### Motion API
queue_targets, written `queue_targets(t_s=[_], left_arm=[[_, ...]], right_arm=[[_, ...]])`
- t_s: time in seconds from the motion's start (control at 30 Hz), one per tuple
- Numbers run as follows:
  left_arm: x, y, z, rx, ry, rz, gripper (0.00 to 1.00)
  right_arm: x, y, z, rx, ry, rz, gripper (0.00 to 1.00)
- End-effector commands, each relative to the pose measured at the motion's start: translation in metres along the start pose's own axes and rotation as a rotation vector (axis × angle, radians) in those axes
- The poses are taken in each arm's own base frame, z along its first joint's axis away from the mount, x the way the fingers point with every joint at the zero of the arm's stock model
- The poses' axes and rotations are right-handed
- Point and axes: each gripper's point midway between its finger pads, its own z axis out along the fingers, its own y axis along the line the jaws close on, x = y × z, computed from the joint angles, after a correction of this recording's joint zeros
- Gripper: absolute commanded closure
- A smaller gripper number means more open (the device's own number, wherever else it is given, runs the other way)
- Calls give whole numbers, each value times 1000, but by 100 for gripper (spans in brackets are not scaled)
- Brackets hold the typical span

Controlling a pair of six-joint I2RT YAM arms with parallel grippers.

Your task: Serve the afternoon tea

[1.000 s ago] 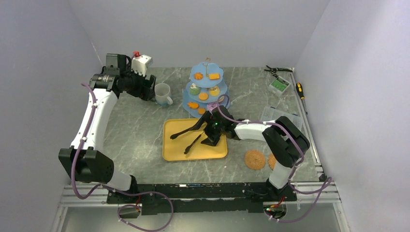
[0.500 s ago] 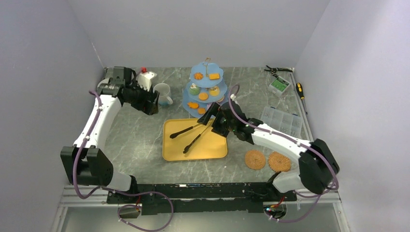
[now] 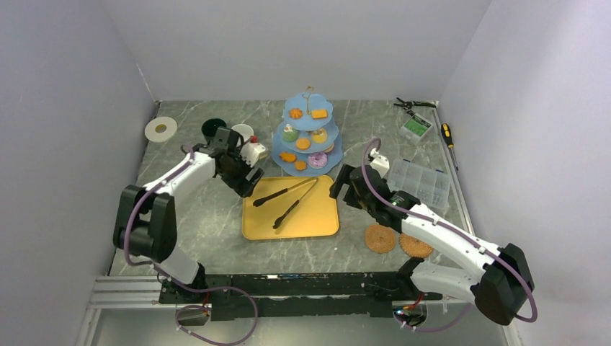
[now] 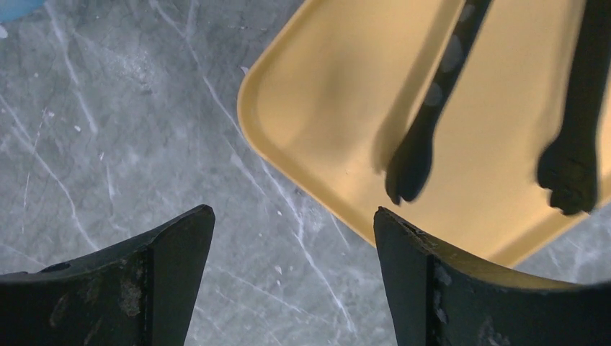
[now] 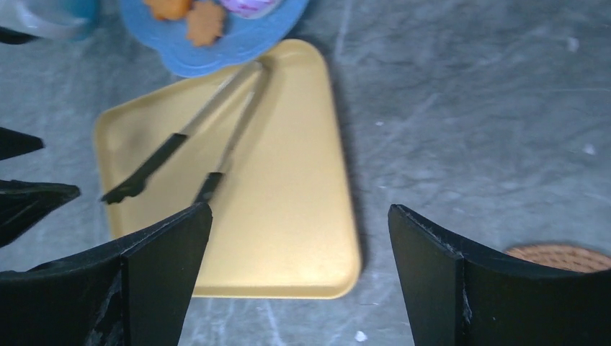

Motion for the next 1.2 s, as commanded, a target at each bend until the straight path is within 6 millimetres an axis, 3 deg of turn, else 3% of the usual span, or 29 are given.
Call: queue_targets(t_s=[0.0,0.23,0.4,0.7,0.93,1.17], left_arm=[[-8,23,24,-112,9,82,13],[9,35,42,-162,53,122,13],[17,35,50,-169,54,148,13],[28,49,65,-227,90,177,14],[55,67,43,-267,115,168,14],[96,89,14,-248,158,201,14]], right_arm=[[3,-40,-6,145,-5,-29,1],[25,-77,-26,265,71,31,1],[49,-89,-24,286,158,118,0],[63,-122,-29,426,197,135,0],[84,-134,-18,426,230,151,0],[99,-141,-7,427,255,133,0]])
